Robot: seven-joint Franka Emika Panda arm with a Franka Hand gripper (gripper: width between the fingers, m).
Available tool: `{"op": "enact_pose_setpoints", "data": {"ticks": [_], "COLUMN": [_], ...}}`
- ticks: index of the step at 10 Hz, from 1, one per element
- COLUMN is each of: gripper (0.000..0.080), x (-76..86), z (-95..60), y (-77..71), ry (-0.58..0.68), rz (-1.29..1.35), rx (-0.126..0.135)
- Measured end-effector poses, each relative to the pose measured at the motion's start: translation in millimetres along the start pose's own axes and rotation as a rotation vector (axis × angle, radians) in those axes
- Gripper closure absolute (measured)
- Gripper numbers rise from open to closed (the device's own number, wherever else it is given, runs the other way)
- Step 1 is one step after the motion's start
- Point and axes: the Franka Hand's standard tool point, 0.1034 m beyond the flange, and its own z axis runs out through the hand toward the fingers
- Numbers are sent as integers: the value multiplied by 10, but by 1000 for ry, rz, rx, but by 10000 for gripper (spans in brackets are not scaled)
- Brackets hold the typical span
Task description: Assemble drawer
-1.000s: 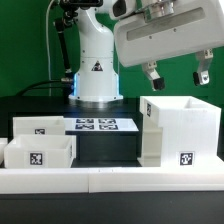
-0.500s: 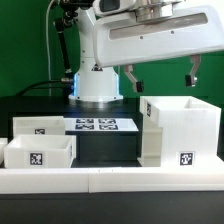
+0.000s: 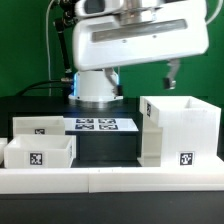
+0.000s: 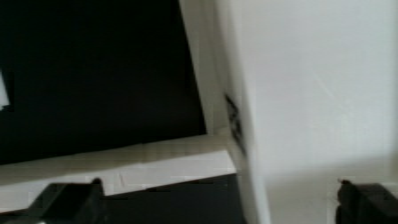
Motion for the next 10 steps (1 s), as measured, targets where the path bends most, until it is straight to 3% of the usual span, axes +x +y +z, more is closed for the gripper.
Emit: {"op": "enact_pose_setpoints", "data": {"ticks": [3,5,6,10], "gripper": [151,151,151,151], "x": [-81,-118,-136,-141], "z": [86,192,236,245], "y": [420,709,780,771], "ry": [14,10,3,1], "rz": [-83,-115,-127,-125], "rx": [-42,-52,-53,-53]}}
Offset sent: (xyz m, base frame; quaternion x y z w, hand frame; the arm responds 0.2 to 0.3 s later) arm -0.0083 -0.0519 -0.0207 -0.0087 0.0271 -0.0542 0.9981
